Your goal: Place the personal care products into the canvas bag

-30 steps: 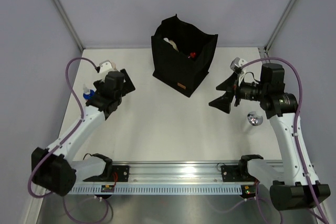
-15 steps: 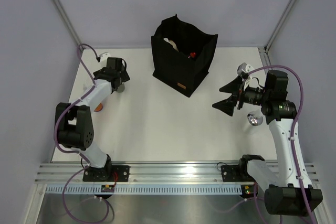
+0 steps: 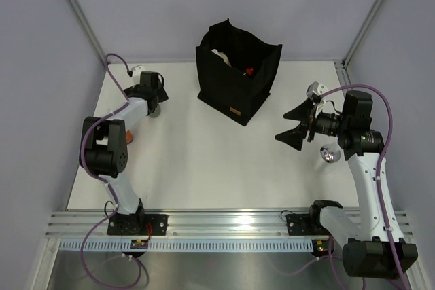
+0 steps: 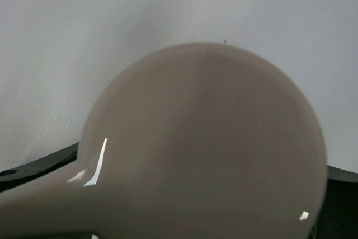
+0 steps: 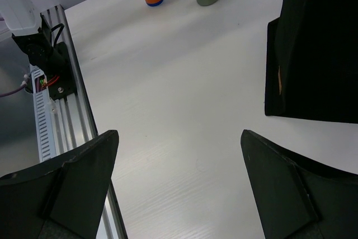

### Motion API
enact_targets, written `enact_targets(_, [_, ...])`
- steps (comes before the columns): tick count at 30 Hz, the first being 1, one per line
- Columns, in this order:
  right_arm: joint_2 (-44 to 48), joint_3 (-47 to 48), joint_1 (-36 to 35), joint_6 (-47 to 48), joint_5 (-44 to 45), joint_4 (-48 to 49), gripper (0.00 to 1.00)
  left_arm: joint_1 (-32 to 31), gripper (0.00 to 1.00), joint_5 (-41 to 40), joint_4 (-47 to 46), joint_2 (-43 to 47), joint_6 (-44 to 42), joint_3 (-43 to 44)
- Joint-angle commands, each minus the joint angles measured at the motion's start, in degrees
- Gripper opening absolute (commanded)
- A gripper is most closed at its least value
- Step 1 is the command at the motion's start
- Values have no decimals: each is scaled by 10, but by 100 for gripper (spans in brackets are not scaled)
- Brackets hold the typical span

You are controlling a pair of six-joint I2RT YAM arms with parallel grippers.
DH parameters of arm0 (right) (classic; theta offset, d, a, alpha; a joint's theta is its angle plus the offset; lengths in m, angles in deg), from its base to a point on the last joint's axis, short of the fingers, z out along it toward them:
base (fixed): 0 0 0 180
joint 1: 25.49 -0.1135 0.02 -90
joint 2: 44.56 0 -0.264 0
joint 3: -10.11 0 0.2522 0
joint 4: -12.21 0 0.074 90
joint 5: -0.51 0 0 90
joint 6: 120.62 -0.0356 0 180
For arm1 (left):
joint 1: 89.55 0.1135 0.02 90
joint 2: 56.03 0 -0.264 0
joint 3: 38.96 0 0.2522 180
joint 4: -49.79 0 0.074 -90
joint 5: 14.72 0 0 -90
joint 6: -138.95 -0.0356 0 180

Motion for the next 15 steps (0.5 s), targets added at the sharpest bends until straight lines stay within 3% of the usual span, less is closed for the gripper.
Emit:
enact_targets(1, [3, 3, 3, 22, -42, -1, 99, 7, 94, 4, -58, -14, -2, 33])
enact_targets(7, [0, 2, 11, 27, -60, -3, 100, 8, 94, 4, -35, -39, 4, 66])
enact_targets(15, [-1, -1, 24, 25, -63, -2, 100, 8, 99, 59, -77, -33, -72, 70])
